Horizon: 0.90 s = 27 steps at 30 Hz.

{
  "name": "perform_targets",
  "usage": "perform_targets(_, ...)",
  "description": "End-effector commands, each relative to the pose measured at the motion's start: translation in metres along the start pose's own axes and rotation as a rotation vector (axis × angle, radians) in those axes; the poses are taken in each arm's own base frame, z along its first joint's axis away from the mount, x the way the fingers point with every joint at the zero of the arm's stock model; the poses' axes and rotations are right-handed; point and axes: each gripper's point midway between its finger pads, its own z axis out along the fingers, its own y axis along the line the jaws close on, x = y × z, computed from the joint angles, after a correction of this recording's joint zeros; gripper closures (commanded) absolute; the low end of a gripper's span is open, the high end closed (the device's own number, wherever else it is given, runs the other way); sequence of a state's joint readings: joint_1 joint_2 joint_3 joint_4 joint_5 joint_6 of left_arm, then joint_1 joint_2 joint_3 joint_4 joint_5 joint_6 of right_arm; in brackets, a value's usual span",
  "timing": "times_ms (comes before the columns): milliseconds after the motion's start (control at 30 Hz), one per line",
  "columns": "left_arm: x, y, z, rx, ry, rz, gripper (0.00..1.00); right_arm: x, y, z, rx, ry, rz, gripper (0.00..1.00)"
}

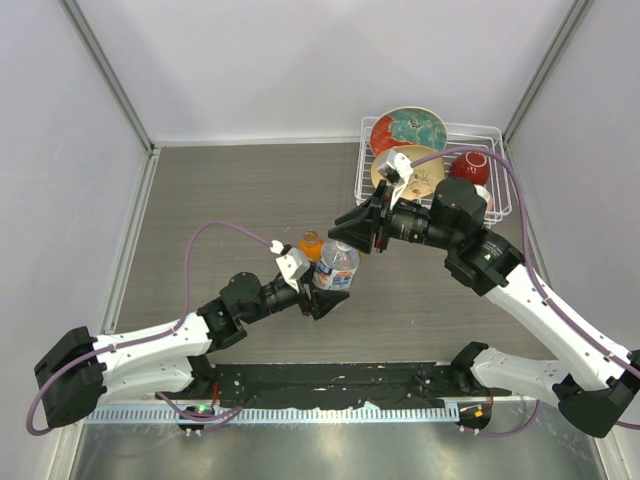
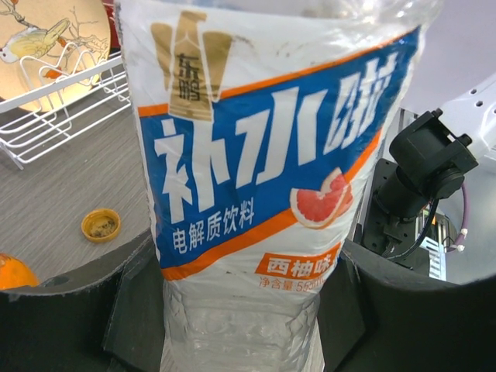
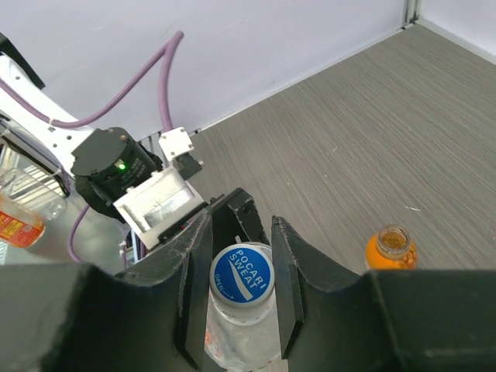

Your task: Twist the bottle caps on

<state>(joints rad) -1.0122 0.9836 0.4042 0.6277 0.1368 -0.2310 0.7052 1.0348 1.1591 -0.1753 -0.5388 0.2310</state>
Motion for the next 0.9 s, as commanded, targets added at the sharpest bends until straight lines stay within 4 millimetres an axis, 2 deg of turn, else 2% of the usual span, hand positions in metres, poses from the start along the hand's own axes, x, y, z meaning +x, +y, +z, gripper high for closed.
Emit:
perform_targets(0, -0.043, -0.008, -0.001, 0.034, -0.146, 0.036, 1.00, 0.019, -0.016, 0.000, 0.066, 0.056, -0.022, 0.99)
perform_targets(133, -0.043, -0.006, -0.002, 0.026, -0.149, 0.030, 1.00, 0.020, -0.019, -0.003, 0.093, 0.071, -0.044, 0.99)
perform_targets(367, -0.046, -0.004, -0.002, 0.016, -0.158, 0.024, 1.00, 0.021, -0.014, -0.004, 0.073, 0.066, -0.023, 0.99)
perform_targets(433, -0.048, -0.004, -0.002, 0.013, -0.165, 0.022, 1.00, 0.014, -0.008, -0.002, 0.045, 0.020, 0.006, 0.99)
perform_targets(467, -0.049, -0.002, -0.002, 0.006, -0.170, 0.022, 1.00, 0.020, -0.009, -0.001, 0.039, 0.016, 0.025, 0.99)
perform_targets(500, -0.049, -0.001, -0.002, 0.003, -0.172, 0.023, 1.00, 0.012, -0.006, 0.002, 0.022, -0.025, 0.028, 0.99)
perform_targets(533, -0.051, 0.001, -0.002, -0.003, -0.179, 0.022, 1.00, 0.019, -0.007, 0.004, 0.018, -0.024, 0.068, 0.99)
perform_targets(567, -0.054, 0.003, -0.003, -0.011, -0.185, 0.022, 1.00, 0.014, -0.006, 0.006, 0.007, -0.051, 0.069, 0.99)
perform_targets(633, -0.057, 0.006, -0.003, -0.023, -0.195, 0.022, 1.00, 0.022, -0.008, 0.007, 0.008, -0.040, 0.091, 0.99)
perform_targets(867, -0.062, 0.012, -0.005, -0.044, -0.210, 0.019, 1.00, 0.019, -0.006, 0.009, 0.001, -0.066, 0.089, 0.99)
